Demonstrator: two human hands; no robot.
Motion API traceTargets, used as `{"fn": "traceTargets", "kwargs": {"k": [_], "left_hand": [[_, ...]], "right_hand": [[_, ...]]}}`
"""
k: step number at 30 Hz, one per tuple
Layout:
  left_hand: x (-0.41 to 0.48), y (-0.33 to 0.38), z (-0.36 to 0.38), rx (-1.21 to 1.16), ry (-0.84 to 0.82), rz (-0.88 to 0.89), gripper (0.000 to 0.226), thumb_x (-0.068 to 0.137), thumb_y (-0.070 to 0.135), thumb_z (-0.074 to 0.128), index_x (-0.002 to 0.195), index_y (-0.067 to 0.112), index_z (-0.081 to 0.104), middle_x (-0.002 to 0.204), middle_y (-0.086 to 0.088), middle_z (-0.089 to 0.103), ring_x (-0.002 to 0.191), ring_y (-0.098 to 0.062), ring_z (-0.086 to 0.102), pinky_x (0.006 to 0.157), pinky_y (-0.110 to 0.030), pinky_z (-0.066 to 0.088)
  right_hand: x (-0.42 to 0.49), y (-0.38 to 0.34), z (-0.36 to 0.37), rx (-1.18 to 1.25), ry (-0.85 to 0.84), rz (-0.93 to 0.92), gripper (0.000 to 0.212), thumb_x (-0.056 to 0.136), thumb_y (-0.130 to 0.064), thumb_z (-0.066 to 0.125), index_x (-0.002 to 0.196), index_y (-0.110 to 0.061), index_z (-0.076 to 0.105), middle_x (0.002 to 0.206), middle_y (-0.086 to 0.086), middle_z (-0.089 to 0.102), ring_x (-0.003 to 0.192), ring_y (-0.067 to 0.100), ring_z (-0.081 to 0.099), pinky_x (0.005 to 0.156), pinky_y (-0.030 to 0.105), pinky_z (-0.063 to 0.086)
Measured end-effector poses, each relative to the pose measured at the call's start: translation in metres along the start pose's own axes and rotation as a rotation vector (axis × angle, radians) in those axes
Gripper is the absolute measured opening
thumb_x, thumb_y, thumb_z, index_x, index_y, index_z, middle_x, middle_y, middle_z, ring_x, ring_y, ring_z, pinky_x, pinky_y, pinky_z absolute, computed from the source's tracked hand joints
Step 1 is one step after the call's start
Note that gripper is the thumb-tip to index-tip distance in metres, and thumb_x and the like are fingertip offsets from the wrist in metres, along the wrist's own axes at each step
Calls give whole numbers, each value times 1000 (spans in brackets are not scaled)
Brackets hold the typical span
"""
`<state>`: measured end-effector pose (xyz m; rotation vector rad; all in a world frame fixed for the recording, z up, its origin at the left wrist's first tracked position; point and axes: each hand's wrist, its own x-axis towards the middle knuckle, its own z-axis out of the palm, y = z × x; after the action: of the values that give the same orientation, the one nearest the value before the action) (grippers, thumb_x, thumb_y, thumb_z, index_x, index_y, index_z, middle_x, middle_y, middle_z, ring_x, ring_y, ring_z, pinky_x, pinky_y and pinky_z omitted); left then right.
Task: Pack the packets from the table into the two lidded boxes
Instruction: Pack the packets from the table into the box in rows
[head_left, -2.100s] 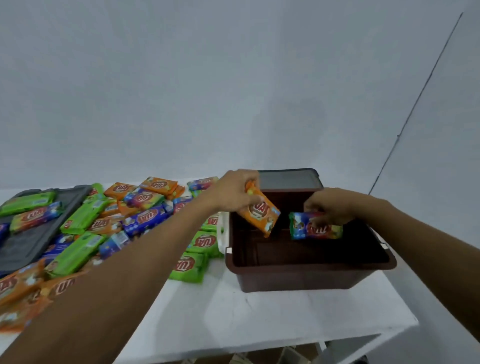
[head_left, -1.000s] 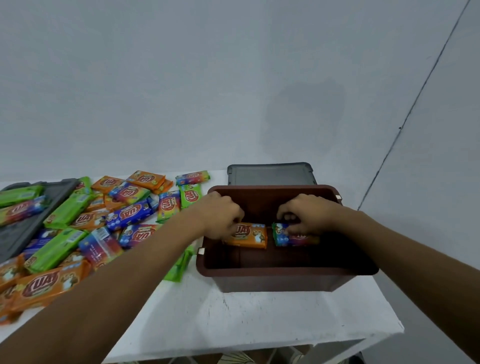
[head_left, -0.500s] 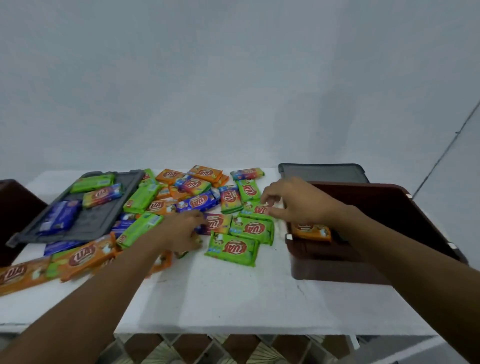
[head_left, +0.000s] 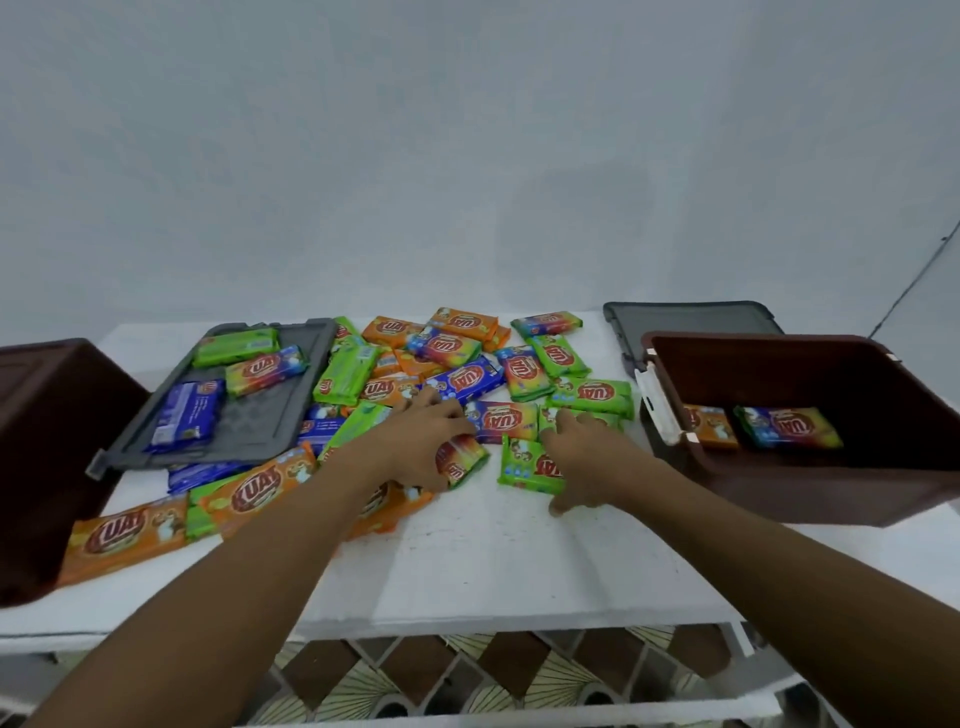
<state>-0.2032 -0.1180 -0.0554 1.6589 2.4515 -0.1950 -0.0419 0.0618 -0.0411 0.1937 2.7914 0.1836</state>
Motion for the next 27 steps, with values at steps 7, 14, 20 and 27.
{"fn": "traceTargets", "kwargs": {"k": [7,14,20,27], "left_hand": [[-11,-3,23,-327,356,47,66,99,48,40,154,16,20,146,-6,28,132,-20,31,109,-37,35],[-4,3,-26,-1408,389,-341,64,91,71,28,109,23,66,103,-5,73,99,-21,69,96,-41,50],[11,2,-58,-1477,182,-294,71,73,61,74,130,24,55,115,0,71,105,-20,68,94,-47,52],[46,50,-123,-1222,202,-95,19,95,27,61,110,15,61,105,-8,73,97,-26,71,88,-47,56]], "right_hand": [[-6,-9,-3,73,-44,25,90,70,-50,77,140,-12,34,136,11,46,121,28,47,100,44,45],[-16,4,-43,43,66,35,101,71,-46,78,148,-14,20,151,12,28,125,29,46,98,39,45],[-31,45,-75,171,151,71,94,68,-49,78,143,-26,27,116,1,57,94,19,55,72,31,45],[-66,122,-85,577,239,27,35,88,-45,63,118,-27,58,100,-13,59,91,11,58,71,20,42]]}}
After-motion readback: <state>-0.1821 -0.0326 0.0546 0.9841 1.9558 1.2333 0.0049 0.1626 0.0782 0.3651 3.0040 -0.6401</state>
